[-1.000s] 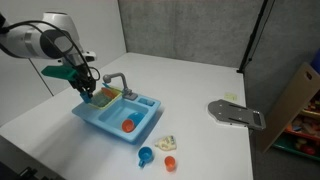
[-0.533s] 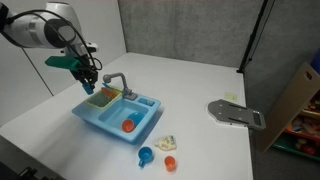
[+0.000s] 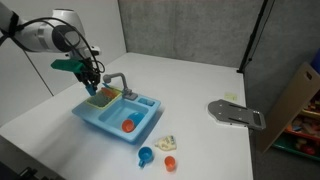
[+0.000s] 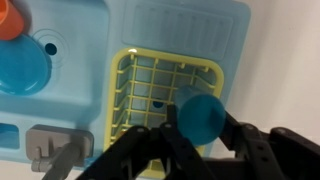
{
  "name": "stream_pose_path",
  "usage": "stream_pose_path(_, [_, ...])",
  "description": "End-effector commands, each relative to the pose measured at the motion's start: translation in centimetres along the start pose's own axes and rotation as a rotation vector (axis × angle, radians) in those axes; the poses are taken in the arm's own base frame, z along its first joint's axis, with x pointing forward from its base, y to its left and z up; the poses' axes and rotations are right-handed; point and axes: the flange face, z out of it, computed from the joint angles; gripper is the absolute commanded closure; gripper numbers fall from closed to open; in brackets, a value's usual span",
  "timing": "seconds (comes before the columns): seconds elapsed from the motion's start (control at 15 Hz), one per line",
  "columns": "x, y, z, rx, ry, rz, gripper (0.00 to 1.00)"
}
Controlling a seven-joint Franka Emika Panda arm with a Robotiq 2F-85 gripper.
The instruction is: Remove the blue cup on the sink and put it in the drying rack
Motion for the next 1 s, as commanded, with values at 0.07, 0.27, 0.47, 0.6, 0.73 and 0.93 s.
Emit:
stream_pose_path(0.07, [1.4, 0.3, 1.3, -0.029, -0.007, 0.022, 0.83])
stream_pose_path(0.27, [1.7, 0.7, 2.6, -0.034, -0.019, 0.027, 0.83])
stream_pose_path(0.47, [1.8, 0.9, 3.9, -0.035, -0.034, 0.025, 0.83])
stream_pose_path(0.6, [1.8, 0.9, 4.6, -0.036, -0.044, 0.024, 0.83])
stream_pose_path(0.73, [1.7, 0.9, 5.2, -0.037, -0.052, 0.023, 0.83])
stream_pose_path(0.93, [1.7, 1.0, 5.7, -0.04, -0.057, 0.022, 0.83])
